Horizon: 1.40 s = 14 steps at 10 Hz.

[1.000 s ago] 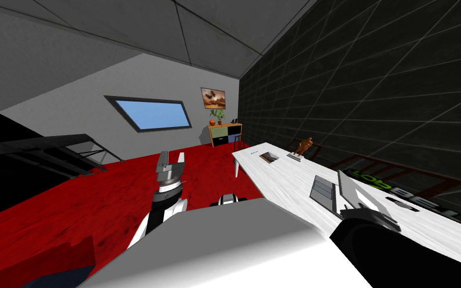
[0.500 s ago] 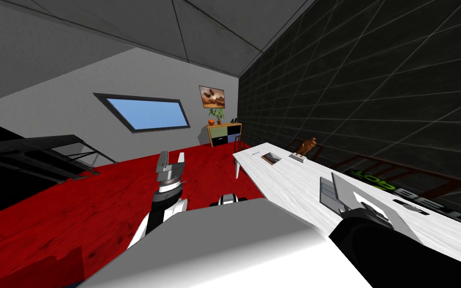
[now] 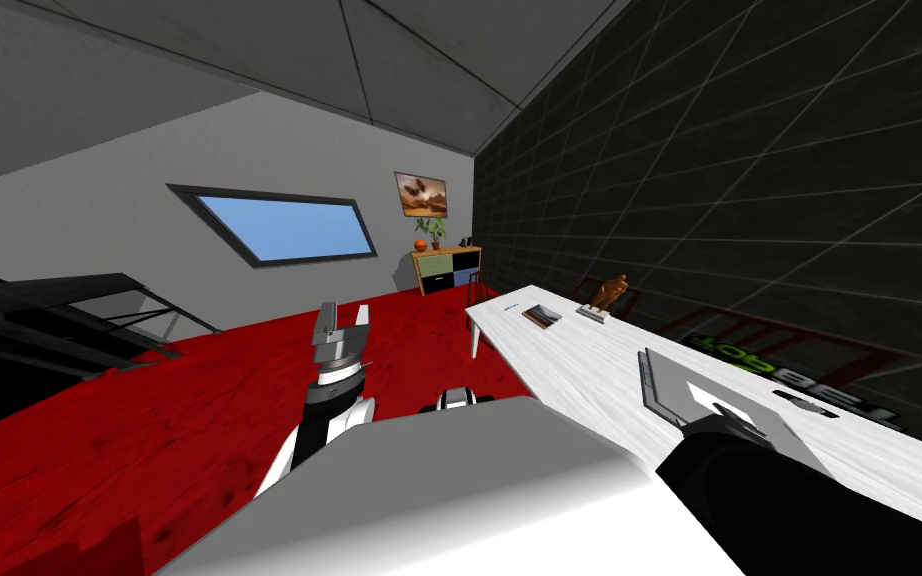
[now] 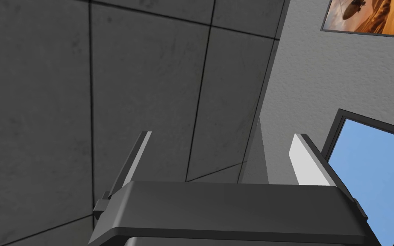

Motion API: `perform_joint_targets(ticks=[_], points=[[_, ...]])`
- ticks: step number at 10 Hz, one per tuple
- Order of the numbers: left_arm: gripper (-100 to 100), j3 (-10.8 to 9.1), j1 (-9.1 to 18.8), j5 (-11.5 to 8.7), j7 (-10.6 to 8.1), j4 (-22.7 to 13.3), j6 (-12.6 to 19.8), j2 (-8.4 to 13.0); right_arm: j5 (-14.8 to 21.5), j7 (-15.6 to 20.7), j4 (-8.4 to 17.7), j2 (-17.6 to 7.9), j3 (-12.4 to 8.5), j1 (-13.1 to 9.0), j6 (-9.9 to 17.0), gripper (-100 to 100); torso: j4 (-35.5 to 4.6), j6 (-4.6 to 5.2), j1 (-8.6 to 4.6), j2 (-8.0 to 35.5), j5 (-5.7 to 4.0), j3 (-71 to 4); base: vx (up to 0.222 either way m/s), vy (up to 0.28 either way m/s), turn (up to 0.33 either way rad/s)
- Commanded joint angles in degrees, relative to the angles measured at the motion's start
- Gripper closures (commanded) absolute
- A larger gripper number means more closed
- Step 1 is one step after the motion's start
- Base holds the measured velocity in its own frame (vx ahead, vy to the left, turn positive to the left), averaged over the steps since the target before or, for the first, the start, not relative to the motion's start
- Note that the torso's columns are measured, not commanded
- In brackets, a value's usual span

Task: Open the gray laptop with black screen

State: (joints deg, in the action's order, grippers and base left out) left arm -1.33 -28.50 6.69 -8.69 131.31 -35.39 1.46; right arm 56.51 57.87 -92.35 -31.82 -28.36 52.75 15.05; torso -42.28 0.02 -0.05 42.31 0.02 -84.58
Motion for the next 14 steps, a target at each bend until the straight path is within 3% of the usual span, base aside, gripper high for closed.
perform_joint_targets(ticks=[1, 3, 4, 6, 7, 8, 9, 10, 11, 12, 13, 14], points=[[0, 0.00, -0.01, 0.00, 0.00, 0.00, 0.00, -0.01, -4.75, 4.10, 5.43, -3.71, -1.10, -3.14, -4.47, -100, 0.03, -0.08, 0.05, -0.17, 0.00, -0.07, 0.066, 0.084, -0.121], [0, 0.00, 0.00, 0.00, 0.00, 0.00, 0.00, 0.00, -5.66, 4.98, 7.88, -3.71, -1.10, -3.14, -5.91, -100, 0.00, -0.05, 0.00, -0.02, -0.02, 0.01, 0.021, 0.025, 0.012], [0, 0.00, 0.00, 0.00, 0.00, 0.00, 0.00, 0.00, -8.59, 7.69, 9.69, -6.66, -2.16, -5.69, -8.20, -100, -0.04, -0.02, -0.10, 0.10, -0.06, 0.09, 0.048, 0.064, -0.189], [0, 0.00, 0.00, 0.00, 0.00, 0.00, 0.00, 0.00, -10.72, 9.88, 13.15, -6.75, -2.16, -6.19, -11.13, -100, 0.02, -0.03, 0.17, -0.11, 0.02, -0.04, 0.048, 0.060, -0.054], [0, 0.00, 0.00, 0.00, 0.00, 0.00, 0.00, 0.00, -10.72, 9.88, 14.46, -6.75, -2.16, -6.19, -11.22, -100, 0.00, -0.03, 0.03, -0.01, -0.01, 0.01, 0.005, 0.010, 0.023], [0, 0.00, 0.00, 0.00, 0.00, 0.00, 0.00, 0.00, -13.65, 12.45, 16.23, -9.79, -3.22, -8.72, -13.66, -100, -0.03, -0.01, -0.08, 0.08, -0.06, 0.08, 0.042, 0.053, -0.191], [0, 0.00, -0.01, 0.00, 0.00, 0.00, 0.00, 0.00, -15.63, 13.60, 17.48, -9.79, -3.22, -9.24, -14.70, -100, -0.01, 0.00, 0.07, -0.05, -0.01, 0.00, 0.063, 0.079, -0.115], [0, 0.00, 0.00, 0.00, 0.00, 0.00, 0.00, 0.00, -15.77, 14.77, 19.44, -9.79, -3.22, -9.24, -16.46, -100, 0.02, -0.04, 0.17, -0.13, 0.01, -0.05, 0.034, 0.050, 0.017], [0, 0.00, 0.00, 0.00, 0.00, 0.00, 0.00, 0.00, -15.77, 14.77, 21.03, -9.79, -3.22, -9.24, -16.54, -100, 0.00, -0.04, 0.06, -0.03, -0.01, 0.00, 0.006, 0.017, 0.019], [0, 0.00, 0.00, 0.00, 0.00, 0.00, 0.00, 0.00, -18.60, 17.35, 22.73, -12.78, -4.27, -11.99, -18.99, -100, -0.03, -0.01, -0.06, 0.08, -0.04, 0.07, 0.042, 0.077, -0.157], [0, 0.00, -0.01, 0.00, 0.00, 0.00, 0.00, 0.00, -20.59, 18.28, 22.66, -12.83, -4.27, -12.30, -19.00, -100, -0.01, -0.01, 0.15, -0.05, 0.00, 0.01, 0.058, 0.088, -0.121], [0, 0.00, 0.00, 0.00, 0.00, 0.00, 0.00, 0.00, -20.83, 19.67, 24.58, -12.83, -4.27, -12.30, -20.62, -100, 0.02, -0.02, 0.16, -0.11, 0.02, -0.04, 0.031, 0.041, -0.014]])
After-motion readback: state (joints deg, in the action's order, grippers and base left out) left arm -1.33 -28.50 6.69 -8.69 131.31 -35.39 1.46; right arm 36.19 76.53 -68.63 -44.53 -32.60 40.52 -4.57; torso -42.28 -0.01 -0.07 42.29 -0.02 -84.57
